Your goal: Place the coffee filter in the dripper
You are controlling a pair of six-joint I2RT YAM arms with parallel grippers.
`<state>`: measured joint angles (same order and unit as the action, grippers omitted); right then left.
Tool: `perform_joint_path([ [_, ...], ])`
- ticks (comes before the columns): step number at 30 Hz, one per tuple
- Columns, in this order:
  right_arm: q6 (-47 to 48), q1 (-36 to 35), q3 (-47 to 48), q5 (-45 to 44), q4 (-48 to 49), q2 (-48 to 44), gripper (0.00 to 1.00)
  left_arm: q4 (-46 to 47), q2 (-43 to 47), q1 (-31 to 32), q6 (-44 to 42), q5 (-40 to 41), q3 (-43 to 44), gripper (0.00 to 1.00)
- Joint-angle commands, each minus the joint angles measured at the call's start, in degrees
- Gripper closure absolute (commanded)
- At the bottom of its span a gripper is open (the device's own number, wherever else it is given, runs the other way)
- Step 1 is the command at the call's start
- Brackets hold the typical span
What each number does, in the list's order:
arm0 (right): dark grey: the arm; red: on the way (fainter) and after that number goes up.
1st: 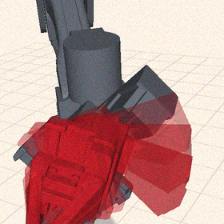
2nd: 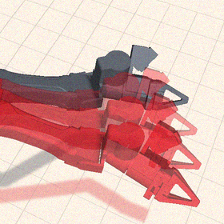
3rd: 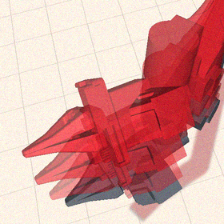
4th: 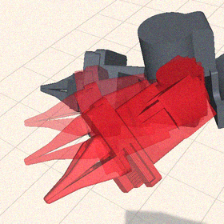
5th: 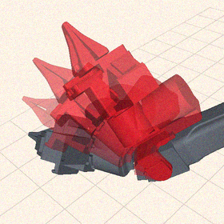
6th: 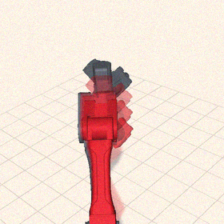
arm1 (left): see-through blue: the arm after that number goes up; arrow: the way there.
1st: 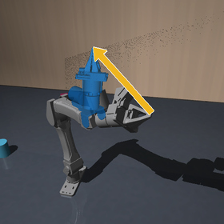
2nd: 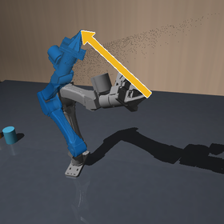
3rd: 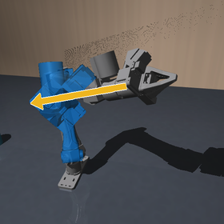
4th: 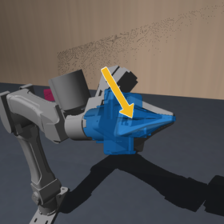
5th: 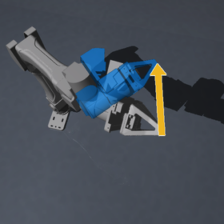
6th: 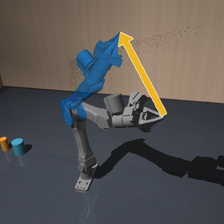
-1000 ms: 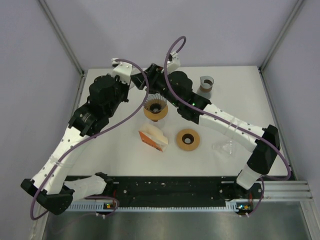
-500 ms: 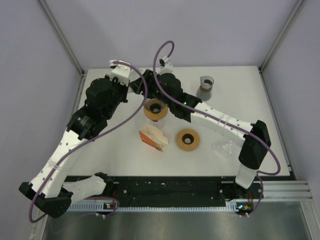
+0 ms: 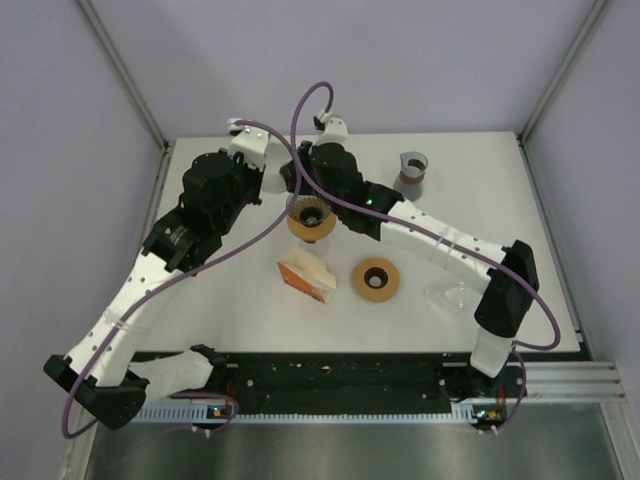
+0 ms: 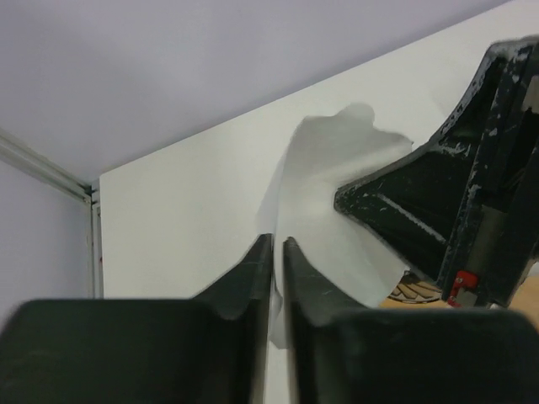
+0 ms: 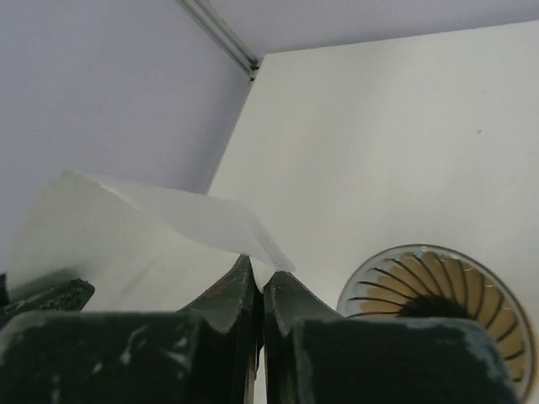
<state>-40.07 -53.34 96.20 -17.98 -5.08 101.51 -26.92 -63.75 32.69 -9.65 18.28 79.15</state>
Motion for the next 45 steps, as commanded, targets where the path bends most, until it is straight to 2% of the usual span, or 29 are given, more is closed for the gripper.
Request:
perform_joint_path([
  [1,13.24,0.52,7.23,-4.26,-10.62,-2.64,1.00,1.44,-1.03,0.18,2.96,-2.10,2.58,0.71],
  [4,18.35,0.61,12.76,-4.35,-19.85,-1.41,1.00,-1.99,-1.12,0.01,5.25,-6.93,4.77,0.44],
  [9,23.46,1.39,19.18,-4.87,-30.93,-0.88,1.00,-9.46,-1.64,-0.08,8.68,-12.74,9.78,0.28],
  [15,26.36,4.21,27.10,-1.10,-43.68,2.89,1.00,-14.39,-4.19,-2.18,14.82,-16.70,13.92,0.23],
  [21,27.33,6.14,34.64,4.61,-49.57,7.81,1.00,-14.30,-9.10,-3.16,18.09,-16.96,15.94,0.22],
  [25,27.59,7.55,42.47,7.51,-54.77,13.26,1.00,-15.44,-13.85,-3.16,19.05,-21.18,19.36,0.20],
  [29,27.16,8.69,43.46,10.94,-55.30,14.59,1.00,-16.41,-16.49,-3.16,19.49,-22.68,22.01,0.19],
  [32,26.98,9.31,43.37,13.92,-55.65,14.76,1.00,-16.41,-18.34,-3.24,19.23,-20.14,21.74,0.25],
  [39,27.24,10.36,43.02,19.10,-56.53,15.47,1.00,-15.10,-22.47,-3.42,18.88,-19.25,20.16,0.55],
  [43,27.50,10.63,42.31,21.05,-56.88,16.17,1.00,-14.48,-22.91,-3.42,18.97,-19.43,19.29,0.66],
  [45,27.42,10.71,42.31,22.28,-57.23,16.35,1.00,-14.30,-22.83,-3.77,18.88,-18.90,18.67,0.79],
])
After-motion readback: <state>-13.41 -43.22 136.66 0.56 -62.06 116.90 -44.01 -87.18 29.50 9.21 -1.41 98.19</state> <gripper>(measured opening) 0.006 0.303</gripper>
